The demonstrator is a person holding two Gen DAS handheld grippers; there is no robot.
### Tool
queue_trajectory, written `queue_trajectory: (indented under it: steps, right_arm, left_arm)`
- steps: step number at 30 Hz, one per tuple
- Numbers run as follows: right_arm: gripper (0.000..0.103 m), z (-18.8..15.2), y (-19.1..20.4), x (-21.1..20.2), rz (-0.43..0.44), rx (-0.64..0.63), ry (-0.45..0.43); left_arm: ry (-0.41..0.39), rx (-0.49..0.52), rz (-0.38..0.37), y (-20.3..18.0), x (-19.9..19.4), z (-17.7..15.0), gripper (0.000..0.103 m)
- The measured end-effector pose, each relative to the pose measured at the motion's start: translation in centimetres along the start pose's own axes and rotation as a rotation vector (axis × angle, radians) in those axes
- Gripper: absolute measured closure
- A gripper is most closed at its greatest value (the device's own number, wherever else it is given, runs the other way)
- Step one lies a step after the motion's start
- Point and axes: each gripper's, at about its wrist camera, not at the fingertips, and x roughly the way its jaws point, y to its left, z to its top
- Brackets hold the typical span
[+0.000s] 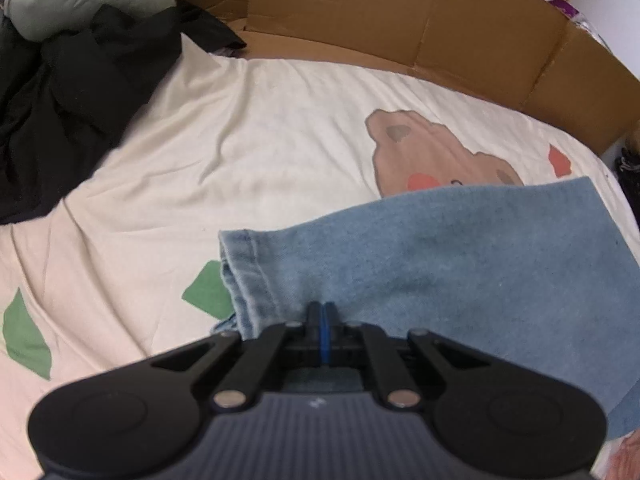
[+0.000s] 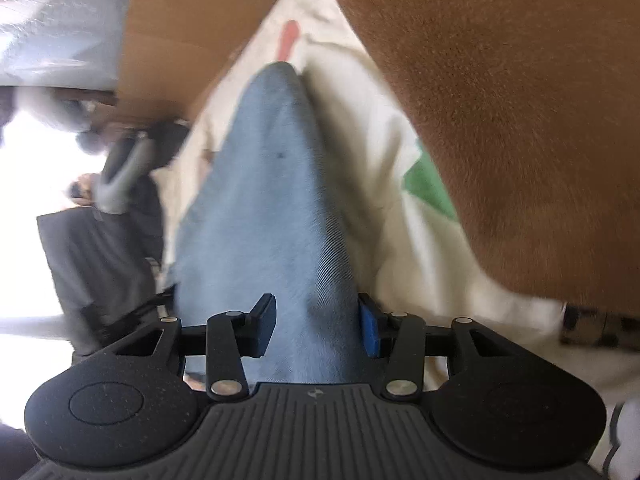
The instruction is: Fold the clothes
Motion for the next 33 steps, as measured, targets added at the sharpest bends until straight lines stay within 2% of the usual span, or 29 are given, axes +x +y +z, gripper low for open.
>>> queue_trajectory:
  steps: [3,6,10,14,16,20,23,26,31,33]
  right_arm:
    - [0.057,-0.7,-0.1,-0.8,0.034,0.005,-0.014]
    - [0.056,-1.3,-0.4,-0.3,-0.016,-0.006,-0.004]
    - [0.057,-2.4,-1.7,0.8,-0.072,0.012,0.019]
    - [0.058,-3.4,-2.2,0.1,-0.016,0.069,-0.018]
    - [0.066,-3.9,-2.1,-0.5,0.024,0.084,-0.040]
    - [0.067,-4.8,-2.6,-0.7,0.045,0.147,-0.081]
    - [0.065,-5.4,-3.0,-0.8,0.060,0.195,-0.113]
    - [0.056,-5.9,-3.4,-0.8,0.074,0.239,-0.143]
    - [0.055,-5.9,-3.6,0.8,0.070,0.267,-0.172]
    - [0.056,-5.9,-3.5,1.5,0.067,0.276,-0.183]
  left_arm:
    - [-0.010,-0.019,-0.021,0.2,-1.4,0.2,0.101]
    - [-0.020,-0.017,-0.031,0.0,-3.0,-0.2,0.101]
    - [0.007,-0.036,-0.043,-0.2,-4.3,-1.6,0.101]
    - [0.036,-0.055,-0.051,-0.1,-5.6,-3.5,0.101]
    - [0.039,-0.053,-0.053,-0.1,-6.3,-4.4,0.100]
    - [0.060,-0.074,-0.053,0.1,-7.2,-6.1,0.100]
    - [0.075,-0.068,-0.050,-0.1,-7.4,-7.1,0.100]
    - [0.072,-0.064,-0.050,0.2,-7.1,-7.8,0.100]
    - [0.064,-0.059,-0.051,0.6,-6.5,-9.0,0.101]
    - [0.072,-0.088,-0.079,1.5,-5.5,-9.8,0.101]
